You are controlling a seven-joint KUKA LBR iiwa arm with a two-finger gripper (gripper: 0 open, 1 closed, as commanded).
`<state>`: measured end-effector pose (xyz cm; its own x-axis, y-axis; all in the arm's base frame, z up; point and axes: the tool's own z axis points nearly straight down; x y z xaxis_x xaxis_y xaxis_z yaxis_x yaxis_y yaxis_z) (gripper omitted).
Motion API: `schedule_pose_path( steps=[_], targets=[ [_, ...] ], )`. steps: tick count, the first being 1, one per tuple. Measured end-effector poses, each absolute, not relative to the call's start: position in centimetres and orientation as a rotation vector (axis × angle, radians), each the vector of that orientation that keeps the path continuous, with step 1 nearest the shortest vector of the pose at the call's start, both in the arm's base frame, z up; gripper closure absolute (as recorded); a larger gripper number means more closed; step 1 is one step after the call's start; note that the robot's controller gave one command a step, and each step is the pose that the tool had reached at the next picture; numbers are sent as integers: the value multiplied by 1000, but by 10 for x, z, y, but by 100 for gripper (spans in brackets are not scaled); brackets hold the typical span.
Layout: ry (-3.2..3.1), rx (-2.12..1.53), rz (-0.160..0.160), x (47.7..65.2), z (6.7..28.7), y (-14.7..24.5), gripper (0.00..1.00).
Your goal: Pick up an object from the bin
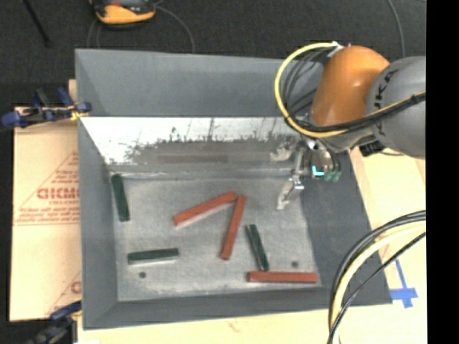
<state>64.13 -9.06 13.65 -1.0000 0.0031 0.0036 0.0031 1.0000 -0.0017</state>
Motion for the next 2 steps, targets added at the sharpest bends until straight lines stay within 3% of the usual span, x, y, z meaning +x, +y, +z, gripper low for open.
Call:
schedule_pose_path(
  steps=[1, 2],
  targets=[
    [-3146, -2, 5, 643, 141, -91, 0],
    [-3111, 426, 9, 633, 81, -30, 100]
  ],
)
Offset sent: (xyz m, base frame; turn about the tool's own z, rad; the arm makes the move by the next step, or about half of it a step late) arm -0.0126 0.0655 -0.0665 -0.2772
